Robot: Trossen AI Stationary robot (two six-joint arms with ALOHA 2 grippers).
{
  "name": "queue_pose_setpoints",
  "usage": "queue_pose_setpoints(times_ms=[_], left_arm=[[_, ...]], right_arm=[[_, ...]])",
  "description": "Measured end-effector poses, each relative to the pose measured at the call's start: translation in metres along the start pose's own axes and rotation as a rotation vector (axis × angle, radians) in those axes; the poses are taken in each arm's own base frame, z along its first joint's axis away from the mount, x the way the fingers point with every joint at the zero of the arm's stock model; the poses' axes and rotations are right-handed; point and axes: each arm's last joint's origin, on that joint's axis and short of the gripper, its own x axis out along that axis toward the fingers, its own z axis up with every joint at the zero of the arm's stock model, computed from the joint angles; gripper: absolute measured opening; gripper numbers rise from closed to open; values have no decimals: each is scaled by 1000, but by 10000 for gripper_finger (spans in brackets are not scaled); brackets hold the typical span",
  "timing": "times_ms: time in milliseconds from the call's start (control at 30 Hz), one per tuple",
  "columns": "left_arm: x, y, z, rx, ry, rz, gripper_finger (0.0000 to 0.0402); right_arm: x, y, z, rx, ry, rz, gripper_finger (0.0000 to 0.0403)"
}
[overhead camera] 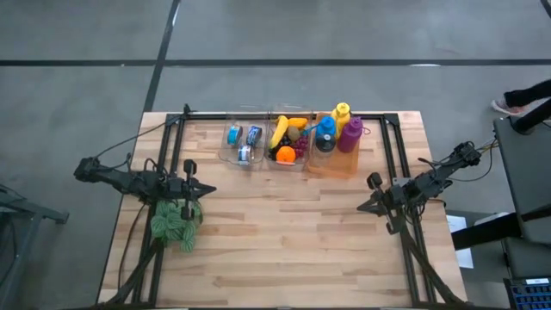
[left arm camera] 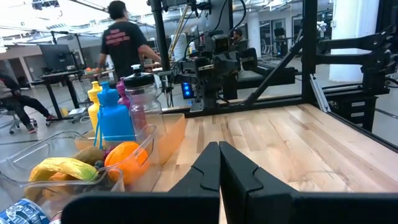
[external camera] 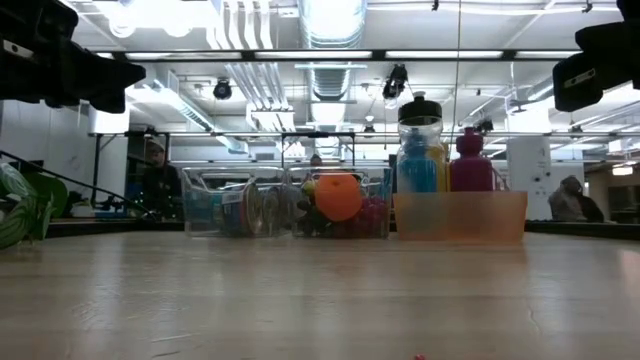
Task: Pick & Place Food Item
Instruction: Return to Home Position
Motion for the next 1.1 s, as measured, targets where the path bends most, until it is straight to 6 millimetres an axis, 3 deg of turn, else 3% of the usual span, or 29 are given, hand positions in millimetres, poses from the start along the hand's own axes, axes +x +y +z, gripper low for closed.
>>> queue_pose_setpoints(times_ms=[167, 367, 600, 867, 1100], left_arm=[[0, 0, 0, 0, 0, 0, 0], [0, 0, 0, 1, 0, 0, 0], [0, 0, 0, 1, 1, 0, 0], [0, 0, 0, 4, 1, 0, 0], [0, 0, 0, 4, 1, 0, 0]], right_arm=[[0, 0, 6, -65, -63, -3, 8], [0, -2, 14, -263, -130, -62, 8], [1, -20, 11, -92, -102, -315, 8], [3, -33, 10, -95, -89, -167, 8], [1, -48, 3, -82, 1, -222, 8]])
